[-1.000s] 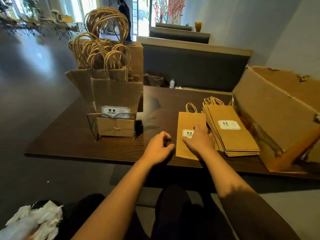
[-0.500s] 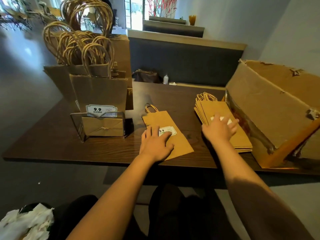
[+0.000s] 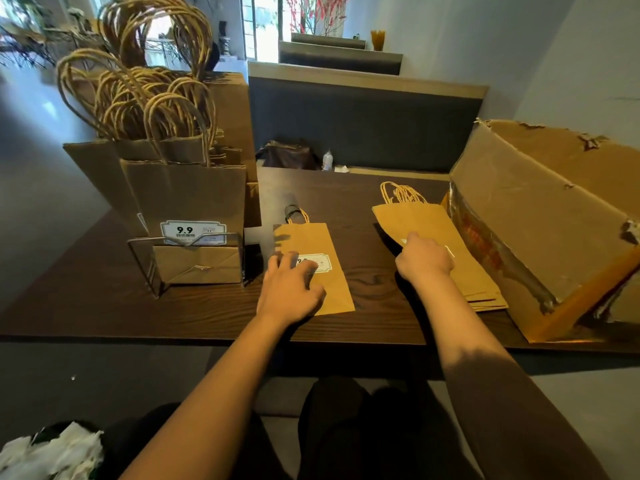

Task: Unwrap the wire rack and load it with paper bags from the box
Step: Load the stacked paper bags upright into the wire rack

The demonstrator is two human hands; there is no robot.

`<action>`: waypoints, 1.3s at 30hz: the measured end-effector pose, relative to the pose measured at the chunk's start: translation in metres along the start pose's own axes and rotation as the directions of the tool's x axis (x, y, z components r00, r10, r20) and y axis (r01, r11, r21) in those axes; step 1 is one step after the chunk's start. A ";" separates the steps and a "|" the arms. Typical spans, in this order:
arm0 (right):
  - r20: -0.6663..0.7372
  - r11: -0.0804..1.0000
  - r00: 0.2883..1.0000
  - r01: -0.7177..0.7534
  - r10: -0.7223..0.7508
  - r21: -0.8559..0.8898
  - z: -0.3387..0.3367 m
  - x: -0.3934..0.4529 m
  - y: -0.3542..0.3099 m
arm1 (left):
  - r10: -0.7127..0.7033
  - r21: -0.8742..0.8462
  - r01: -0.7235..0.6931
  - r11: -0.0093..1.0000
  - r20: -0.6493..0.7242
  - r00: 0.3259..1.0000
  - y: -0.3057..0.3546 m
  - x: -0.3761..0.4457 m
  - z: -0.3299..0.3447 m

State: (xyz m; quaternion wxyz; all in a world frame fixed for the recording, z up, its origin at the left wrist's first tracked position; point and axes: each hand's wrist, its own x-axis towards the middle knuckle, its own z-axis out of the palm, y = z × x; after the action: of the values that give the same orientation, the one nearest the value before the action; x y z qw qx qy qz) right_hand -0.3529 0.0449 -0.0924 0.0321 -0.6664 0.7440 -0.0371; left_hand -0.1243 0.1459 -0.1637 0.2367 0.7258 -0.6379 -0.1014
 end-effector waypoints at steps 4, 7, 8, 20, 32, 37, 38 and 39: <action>0.031 0.994 0.994 0.104 -0.105 0.026 -0.017 -0.019 -0.027 | 0.000 -0.048 -0.001 0.999 -0.037 0.999 -0.004 0.002 0.003; -0.002 0.977 0.978 0.207 -0.207 0.061 -0.026 -0.043 -0.057 | -0.007 -0.100 0.001 0.995 -0.061 0.998 -0.007 0.004 0.004; -0.008 0.967 0.970 0.243 -0.244 0.081 -0.026 -0.052 -0.068 | -0.005 -0.119 -0.004 0.993 -0.075 0.997 -0.007 0.004 0.004; -0.078 0.868 0.944 0.326 -0.321 0.373 0.032 -0.044 -0.088 | -0.309 -0.488 0.154 0.859 -0.255 0.916 -0.006 0.002 -0.007; 0.116 0.900 0.966 0.169 -0.233 0.402 0.051 -0.033 -0.093 | -0.256 -0.419 0.195 0.887 -0.094 0.962 0.002 -0.001 -0.015; 0.163 0.868 0.964 0.108 -0.212 0.485 0.054 -0.031 -0.094 | -0.338 -0.602 0.286 0.745 0.028 0.941 0.009 0.006 -0.028; 0.158 0.856 0.967 0.096 -0.202 0.508 0.053 -0.032 -0.094 | -0.377 -0.686 0.318 0.655 0.068 0.924 0.010 0.005 -0.031; 0.154 0.848 0.970 0.080 -0.186 0.524 0.051 -0.035 -0.093 | -0.415 -0.749 0.345 0.566 0.103 0.904 0.010 0.004 -0.033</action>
State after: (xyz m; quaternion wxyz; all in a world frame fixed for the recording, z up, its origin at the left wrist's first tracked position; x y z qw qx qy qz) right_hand -0.2520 0.0687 -0.1341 0.2804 -0.6840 0.6517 -0.1697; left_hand -0.1178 0.1489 -0.1292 0.5143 0.6852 -0.3558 -0.3733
